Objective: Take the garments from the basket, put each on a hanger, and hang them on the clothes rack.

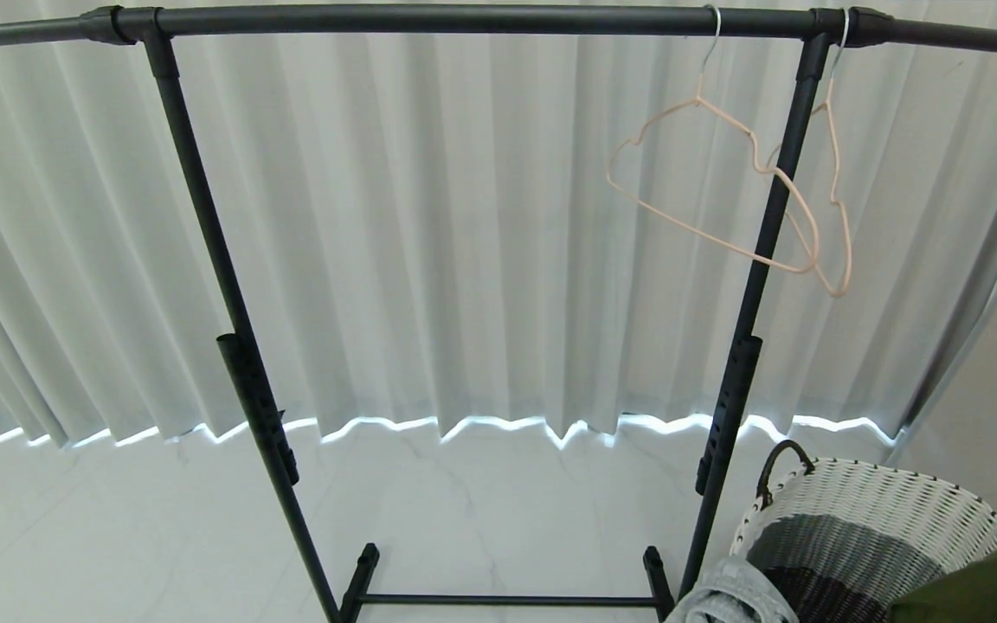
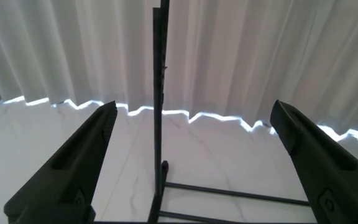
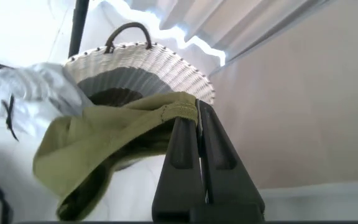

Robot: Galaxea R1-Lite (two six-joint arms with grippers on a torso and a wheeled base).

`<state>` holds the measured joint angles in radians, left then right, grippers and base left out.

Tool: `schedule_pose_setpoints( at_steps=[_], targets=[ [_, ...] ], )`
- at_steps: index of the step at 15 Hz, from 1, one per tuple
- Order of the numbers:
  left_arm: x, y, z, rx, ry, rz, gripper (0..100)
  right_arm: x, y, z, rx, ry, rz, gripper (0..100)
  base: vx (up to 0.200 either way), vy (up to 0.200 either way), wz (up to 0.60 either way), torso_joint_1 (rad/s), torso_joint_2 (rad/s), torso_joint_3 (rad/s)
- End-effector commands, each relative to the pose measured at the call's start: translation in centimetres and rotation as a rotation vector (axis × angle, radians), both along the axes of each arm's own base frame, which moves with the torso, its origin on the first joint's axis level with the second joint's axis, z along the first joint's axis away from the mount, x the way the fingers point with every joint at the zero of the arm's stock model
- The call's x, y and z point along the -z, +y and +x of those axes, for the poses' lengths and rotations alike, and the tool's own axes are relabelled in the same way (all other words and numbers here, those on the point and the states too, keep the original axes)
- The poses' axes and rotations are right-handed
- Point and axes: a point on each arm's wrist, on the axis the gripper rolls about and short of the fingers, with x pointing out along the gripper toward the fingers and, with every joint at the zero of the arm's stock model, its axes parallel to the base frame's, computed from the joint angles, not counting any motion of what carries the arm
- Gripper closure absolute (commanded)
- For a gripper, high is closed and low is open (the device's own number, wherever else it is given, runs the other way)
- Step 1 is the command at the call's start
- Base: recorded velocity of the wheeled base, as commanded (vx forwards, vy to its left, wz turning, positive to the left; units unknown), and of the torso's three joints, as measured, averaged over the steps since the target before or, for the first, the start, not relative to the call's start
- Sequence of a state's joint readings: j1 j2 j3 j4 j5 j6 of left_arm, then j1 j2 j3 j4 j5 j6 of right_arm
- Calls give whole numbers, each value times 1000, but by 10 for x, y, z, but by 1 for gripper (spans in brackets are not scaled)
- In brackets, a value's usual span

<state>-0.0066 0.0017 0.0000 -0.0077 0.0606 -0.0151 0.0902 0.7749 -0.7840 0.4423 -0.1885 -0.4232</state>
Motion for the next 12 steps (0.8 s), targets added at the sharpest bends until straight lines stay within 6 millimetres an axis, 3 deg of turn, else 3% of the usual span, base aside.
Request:
schedule_pose_setpoints(
  at_steps=[1, 10, 12],
  targets=[
    [0, 0, 0, -1, 1, 0, 0, -1, 0, -5, -8, -19, -9, 100, -200, 0, 0, -2, 2, -2],
    [0, 0, 0, -1, 1, 0, 0, -1, 0, -7, -24, -23, -42, 100, -200, 0, 0, 0, 1, 4],
    [0, 0, 0, -1, 1, 1, 0, -1, 0, -7, -28, -24, -46, 100, 0, 0, 0, 0, 0, 0]
  ],
)
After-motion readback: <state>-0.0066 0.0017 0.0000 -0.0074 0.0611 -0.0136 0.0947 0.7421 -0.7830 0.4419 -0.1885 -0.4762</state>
